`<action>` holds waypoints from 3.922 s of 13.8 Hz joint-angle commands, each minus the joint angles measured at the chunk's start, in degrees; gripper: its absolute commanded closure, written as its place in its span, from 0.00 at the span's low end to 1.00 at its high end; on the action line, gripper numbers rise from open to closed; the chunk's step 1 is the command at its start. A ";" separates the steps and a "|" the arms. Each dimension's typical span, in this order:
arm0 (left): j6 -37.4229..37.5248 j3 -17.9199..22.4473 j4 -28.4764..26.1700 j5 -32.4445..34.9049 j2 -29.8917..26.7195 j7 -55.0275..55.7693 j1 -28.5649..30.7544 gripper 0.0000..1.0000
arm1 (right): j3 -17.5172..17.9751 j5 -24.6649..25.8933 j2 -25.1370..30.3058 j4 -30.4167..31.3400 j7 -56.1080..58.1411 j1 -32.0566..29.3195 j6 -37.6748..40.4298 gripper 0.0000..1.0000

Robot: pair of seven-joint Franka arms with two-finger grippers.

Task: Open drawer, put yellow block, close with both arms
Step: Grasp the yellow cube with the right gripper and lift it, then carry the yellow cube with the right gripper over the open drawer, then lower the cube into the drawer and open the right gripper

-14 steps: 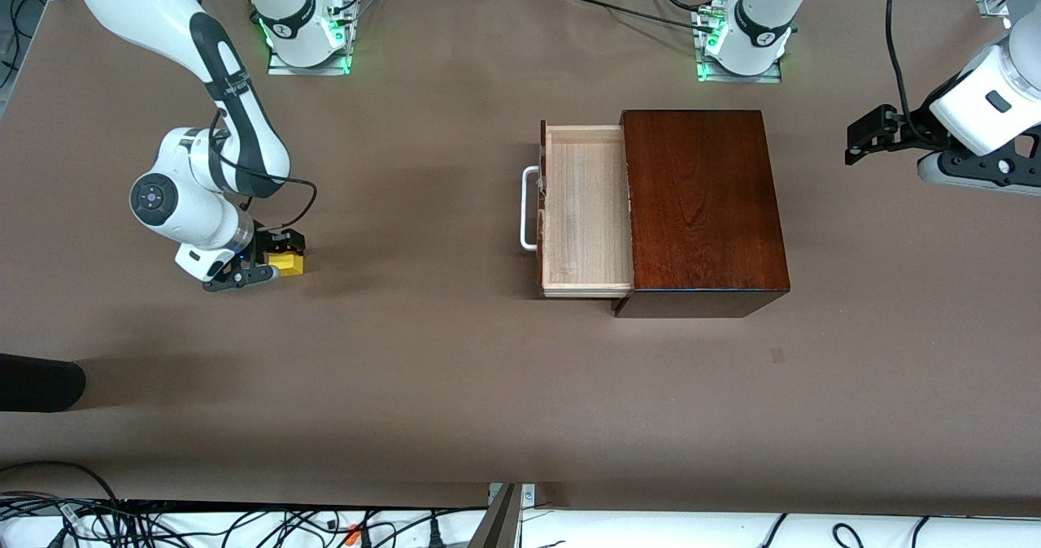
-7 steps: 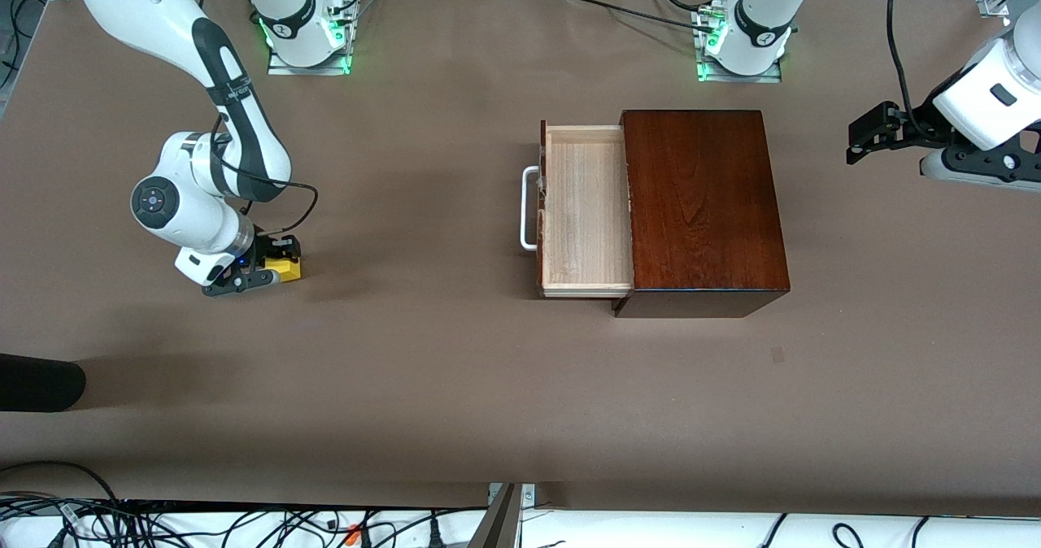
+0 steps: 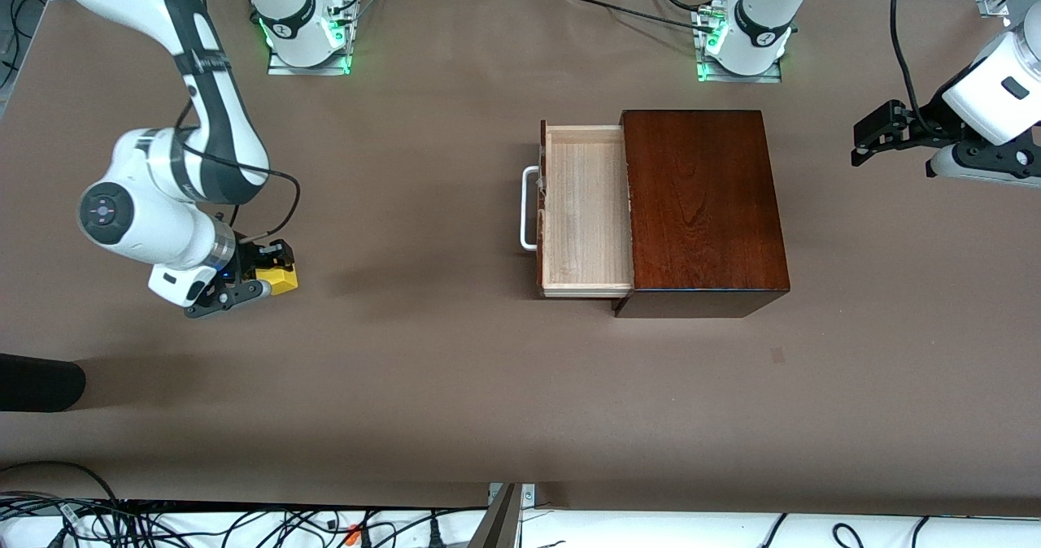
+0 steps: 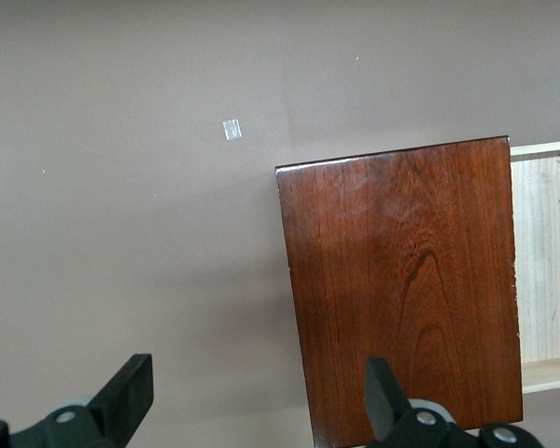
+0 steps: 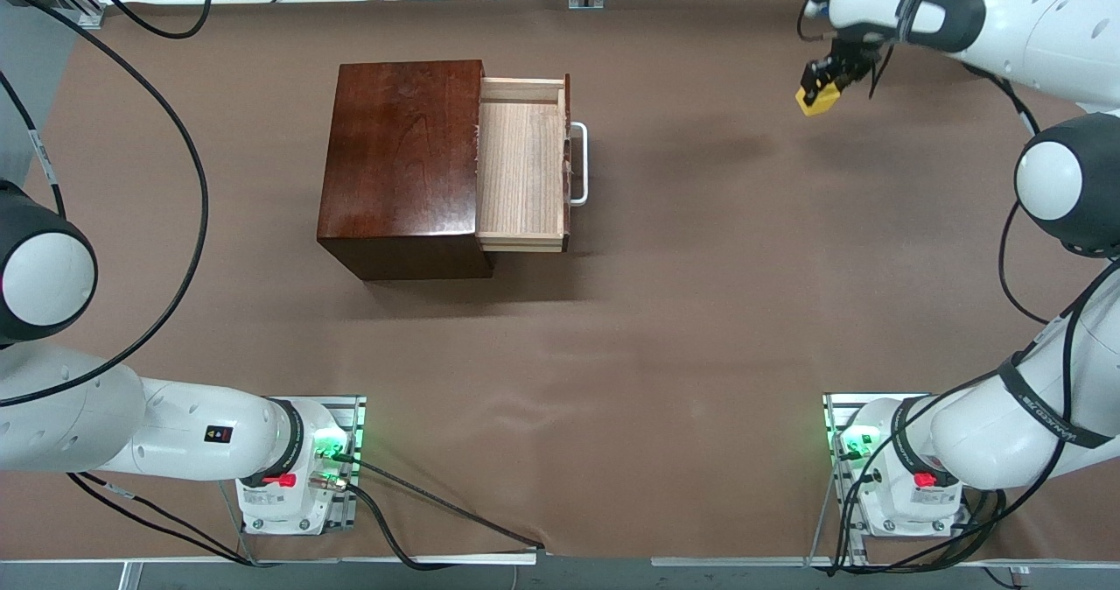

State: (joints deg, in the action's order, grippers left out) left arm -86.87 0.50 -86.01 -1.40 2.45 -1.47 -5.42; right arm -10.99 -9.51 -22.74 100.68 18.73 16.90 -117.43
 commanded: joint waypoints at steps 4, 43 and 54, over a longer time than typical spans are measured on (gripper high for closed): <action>-0.49 0.03 0.40 0.26 -0.25 -0.55 -0.20 0.00 | 0.35 0.80 -0.37 -15.76 -0.79 6.38 18.88 0.73; 0.48 0.03 -0.30 0.35 -0.43 -0.73 -0.20 0.00 | 5.72 11.09 -23.49 -35.47 15.20 40.14 3.61 0.72; 0.57 0.12 0.05 0.26 -0.16 -1.16 -0.12 0.00 | 4.75 6.27 -14.81 -36.17 14.15 35.77 7.73 0.00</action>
State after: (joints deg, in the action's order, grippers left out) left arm -86.77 0.51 -86.05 -1.41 2.53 -1.48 -5.55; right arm -6.59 -0.56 -42.42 63.52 32.92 55.59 -112.06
